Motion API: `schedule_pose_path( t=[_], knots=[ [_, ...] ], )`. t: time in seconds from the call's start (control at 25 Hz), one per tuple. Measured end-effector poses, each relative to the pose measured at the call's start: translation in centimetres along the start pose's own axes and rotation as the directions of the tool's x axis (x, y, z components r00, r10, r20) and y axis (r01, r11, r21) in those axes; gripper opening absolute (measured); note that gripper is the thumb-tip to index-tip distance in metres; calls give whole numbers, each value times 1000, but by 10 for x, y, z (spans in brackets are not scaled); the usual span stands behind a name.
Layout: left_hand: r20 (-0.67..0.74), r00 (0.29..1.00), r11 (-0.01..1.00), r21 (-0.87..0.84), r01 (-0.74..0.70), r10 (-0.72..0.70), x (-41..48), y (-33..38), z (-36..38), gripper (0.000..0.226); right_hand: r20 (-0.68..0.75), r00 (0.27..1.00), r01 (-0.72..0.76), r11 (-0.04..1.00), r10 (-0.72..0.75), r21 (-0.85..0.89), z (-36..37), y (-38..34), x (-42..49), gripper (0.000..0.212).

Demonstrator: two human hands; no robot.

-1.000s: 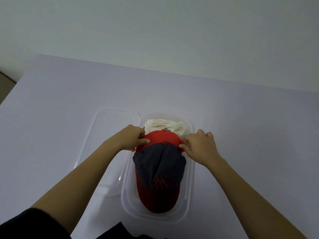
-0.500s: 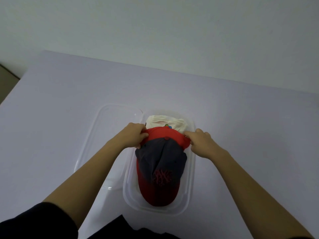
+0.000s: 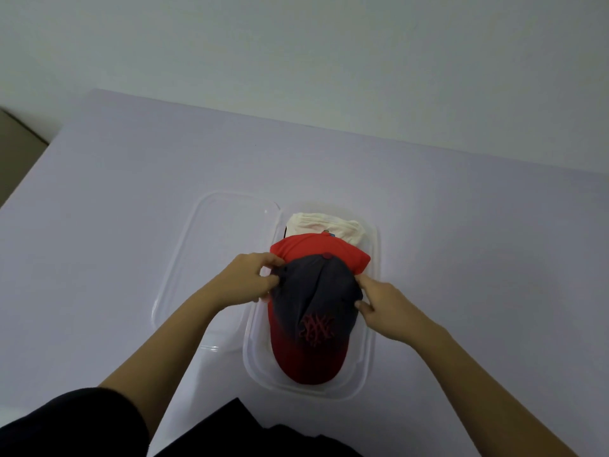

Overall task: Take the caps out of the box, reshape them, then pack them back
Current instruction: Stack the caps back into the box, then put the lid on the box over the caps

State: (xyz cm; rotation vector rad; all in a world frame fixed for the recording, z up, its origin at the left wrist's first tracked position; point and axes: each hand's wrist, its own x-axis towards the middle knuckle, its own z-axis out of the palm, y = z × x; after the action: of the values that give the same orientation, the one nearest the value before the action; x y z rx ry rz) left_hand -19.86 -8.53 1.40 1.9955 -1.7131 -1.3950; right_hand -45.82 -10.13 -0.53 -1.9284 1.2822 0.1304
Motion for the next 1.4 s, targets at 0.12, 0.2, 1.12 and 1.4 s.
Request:
schedule_pose_path(
  t=[0.12,0.2,1.12,1.4],
  knots=[
    [0,999,999,42,-35,35,7,-2,7,17,3,1000,-26,1000,26,-4,-9,-2,5,34],
    [-31,999,992,122,-24,28,11,-5,7,10,36,998,-54,996,56,-66,-18,2,6,36],
    [-491,677,837,-319,445,-548,-25,-150,-12,65,-405,733,-289,789,547,542,109,-24,-43,44],
    [-650,697,857,-505,-100,-301,-83,-98,-60,45,-583,680,-188,874,445,449,110,-27,-48,60]
  ],
)
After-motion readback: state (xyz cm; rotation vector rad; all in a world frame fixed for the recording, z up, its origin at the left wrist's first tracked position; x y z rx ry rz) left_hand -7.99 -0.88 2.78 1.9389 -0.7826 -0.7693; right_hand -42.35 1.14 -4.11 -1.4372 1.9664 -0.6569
